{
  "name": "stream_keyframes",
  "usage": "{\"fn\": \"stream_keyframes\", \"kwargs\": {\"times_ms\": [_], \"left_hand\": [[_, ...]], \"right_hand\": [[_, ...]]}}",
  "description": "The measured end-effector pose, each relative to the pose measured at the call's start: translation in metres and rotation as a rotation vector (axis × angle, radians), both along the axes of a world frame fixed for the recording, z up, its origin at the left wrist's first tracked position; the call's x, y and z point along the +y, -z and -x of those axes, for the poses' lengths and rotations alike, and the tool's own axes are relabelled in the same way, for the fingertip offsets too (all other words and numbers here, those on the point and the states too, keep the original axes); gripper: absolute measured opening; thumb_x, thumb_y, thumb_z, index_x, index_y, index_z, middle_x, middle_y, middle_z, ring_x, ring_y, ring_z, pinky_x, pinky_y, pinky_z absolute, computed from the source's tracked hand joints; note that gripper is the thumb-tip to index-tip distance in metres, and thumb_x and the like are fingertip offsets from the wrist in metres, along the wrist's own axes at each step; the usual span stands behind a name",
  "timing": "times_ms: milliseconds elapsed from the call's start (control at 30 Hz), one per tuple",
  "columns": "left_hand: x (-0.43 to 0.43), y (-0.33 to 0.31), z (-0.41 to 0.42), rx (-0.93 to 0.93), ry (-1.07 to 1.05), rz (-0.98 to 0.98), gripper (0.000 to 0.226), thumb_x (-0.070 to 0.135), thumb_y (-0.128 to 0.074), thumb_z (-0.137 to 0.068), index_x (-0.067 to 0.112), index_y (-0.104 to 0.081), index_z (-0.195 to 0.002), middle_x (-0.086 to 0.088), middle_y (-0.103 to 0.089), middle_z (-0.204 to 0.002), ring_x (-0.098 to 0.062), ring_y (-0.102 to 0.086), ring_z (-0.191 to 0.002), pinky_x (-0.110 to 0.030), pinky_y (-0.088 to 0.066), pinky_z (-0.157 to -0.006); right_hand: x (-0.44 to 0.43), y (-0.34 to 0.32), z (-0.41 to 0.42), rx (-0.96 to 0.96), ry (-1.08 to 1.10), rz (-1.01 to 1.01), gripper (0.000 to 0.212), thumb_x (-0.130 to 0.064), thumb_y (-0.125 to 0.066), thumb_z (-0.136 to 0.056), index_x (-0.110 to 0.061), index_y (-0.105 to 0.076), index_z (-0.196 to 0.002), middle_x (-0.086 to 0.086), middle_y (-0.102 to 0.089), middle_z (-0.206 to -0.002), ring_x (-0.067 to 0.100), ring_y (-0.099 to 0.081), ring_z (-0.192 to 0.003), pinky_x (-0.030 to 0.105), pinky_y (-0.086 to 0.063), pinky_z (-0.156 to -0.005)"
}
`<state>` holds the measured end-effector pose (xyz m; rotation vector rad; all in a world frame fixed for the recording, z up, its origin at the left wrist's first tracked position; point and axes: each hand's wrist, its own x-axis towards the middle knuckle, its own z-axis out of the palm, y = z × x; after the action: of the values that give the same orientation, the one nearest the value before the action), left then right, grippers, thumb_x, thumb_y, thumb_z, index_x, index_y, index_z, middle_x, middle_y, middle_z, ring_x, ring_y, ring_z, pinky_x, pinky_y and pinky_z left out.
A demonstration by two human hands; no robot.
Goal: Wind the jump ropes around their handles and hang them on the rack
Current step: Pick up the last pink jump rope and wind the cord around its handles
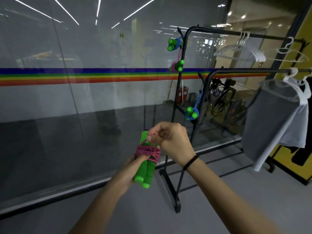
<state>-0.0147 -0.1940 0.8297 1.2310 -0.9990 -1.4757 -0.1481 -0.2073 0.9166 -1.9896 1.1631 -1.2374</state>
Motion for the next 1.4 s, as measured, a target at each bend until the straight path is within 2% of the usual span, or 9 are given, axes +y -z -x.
{"fn": "stream_keyframes", "kwargs": {"times_ms": [133,200,367,533,700,933,1067,1333,1400], "left_hand": [[-0.055,-0.017,0.022,-0.009,0.012,0.098,0.026,0.022,-0.071,-0.066,0.002,-0.063,-0.08,0.002,-0.06,-0.042,-0.015,-0.063,-0.052,-0.021,-0.054,-0.064],[-0.086,-0.031,0.036,-0.025,-0.049,0.158,0.02,0.011,-0.07,-0.074,0.004,-0.062,-0.091,-0.002,-0.066,-0.062,-0.01,-0.064,-0.059,-0.015,-0.05,-0.055],[-0.165,-0.067,0.055,-0.203,-0.02,0.428,0.061,0.035,-0.076,-0.052,0.013,-0.065,-0.107,-0.003,-0.068,-0.103,-0.014,-0.061,-0.098,-0.025,-0.044,-0.091],[-0.239,-0.083,0.079,-0.119,0.035,0.474,0.017,-0.01,-0.06,-0.08,-0.006,-0.063,-0.096,0.004,-0.071,-0.065,0.001,-0.066,-0.061,-0.009,-0.05,-0.062],[-0.319,-0.096,0.095,-0.144,0.084,0.54,0.016,-0.005,-0.063,-0.079,0.011,-0.062,-0.08,0.012,-0.069,-0.055,0.004,-0.063,-0.054,-0.007,-0.05,-0.059],[-0.418,-0.132,0.134,-0.142,0.233,0.76,0.016,-0.004,-0.065,-0.079,-0.003,-0.066,-0.096,0.002,-0.064,-0.074,0.01,-0.062,-0.057,-0.005,-0.047,-0.059],[-0.461,-0.141,0.158,-0.122,0.392,0.813,0.014,-0.004,-0.067,-0.077,0.003,-0.069,-0.089,0.011,-0.068,-0.068,0.009,-0.063,-0.061,-0.006,-0.047,-0.06],[-0.508,-0.115,0.202,-0.105,0.693,0.769,0.025,-0.008,-0.069,-0.072,0.016,-0.067,-0.073,0.011,-0.07,-0.06,0.004,-0.064,-0.06,-0.009,-0.048,-0.06],[-0.513,-0.103,0.209,-0.117,0.75,0.733,0.023,-0.007,-0.071,-0.071,0.015,-0.068,-0.072,0.01,-0.071,-0.06,0.002,-0.064,-0.061,-0.01,-0.049,-0.061]], "right_hand": [[-0.061,-0.014,0.023,-0.006,0.024,0.031,0.011,-0.013,-0.075,-0.072,-0.02,-0.067,-0.071,0.008,-0.07,-0.07,0.018,-0.064,-0.063,0.019,-0.049,-0.058],[-0.09,-0.024,0.037,-0.008,0.033,0.03,0.007,-0.012,-0.075,-0.072,-0.015,-0.068,-0.073,0.003,-0.066,-0.066,0.008,-0.059,-0.058,0.011,-0.044,-0.054],[-0.162,-0.035,0.059,0.023,0.063,0.037,0.014,-0.005,-0.071,-0.073,-0.018,-0.067,-0.073,-0.003,-0.063,-0.063,0.009,-0.061,-0.058,0.015,-0.048,-0.056],[-0.225,-0.04,0.071,-0.002,0.157,0.099,0.014,-0.006,-0.068,-0.076,-0.018,-0.064,-0.072,0.002,-0.067,-0.069,0.016,-0.065,-0.064,0.025,-0.055,-0.06],[-0.285,-0.052,0.096,-0.086,0.29,0.123,0.018,-0.001,-0.066,-0.076,-0.018,-0.064,-0.071,-0.007,-0.063,-0.061,0.008,-0.063,-0.058,0.02,-0.054,-0.059],[-0.344,-0.075,0.136,-0.097,0.559,0.192,0.01,-0.011,-0.071,-0.076,-0.017,-0.064,-0.071,-0.007,-0.064,-0.063,-0.001,-0.061,-0.055,0.012,-0.05,-0.056],[-0.357,-0.08,0.146,-0.088,0.728,0.242,0.022,-0.014,-0.073,-0.075,-0.028,-0.06,-0.064,-0.004,-0.066,-0.062,0.005,-0.065,-0.057,0.022,-0.057,-0.061],[-0.362,-0.045,0.174,0.017,1.036,0.159,0.024,-0.016,-0.072,-0.075,-0.031,-0.059,-0.061,-0.011,-0.063,-0.061,-0.003,-0.06,-0.056,0.011,-0.047,-0.056],[-0.362,-0.036,0.174,0.02,1.038,0.146,0.021,-0.013,-0.07,-0.076,-0.027,-0.06,-0.064,-0.006,-0.066,-0.066,0.001,-0.062,-0.06,0.018,-0.052,-0.06]]}}
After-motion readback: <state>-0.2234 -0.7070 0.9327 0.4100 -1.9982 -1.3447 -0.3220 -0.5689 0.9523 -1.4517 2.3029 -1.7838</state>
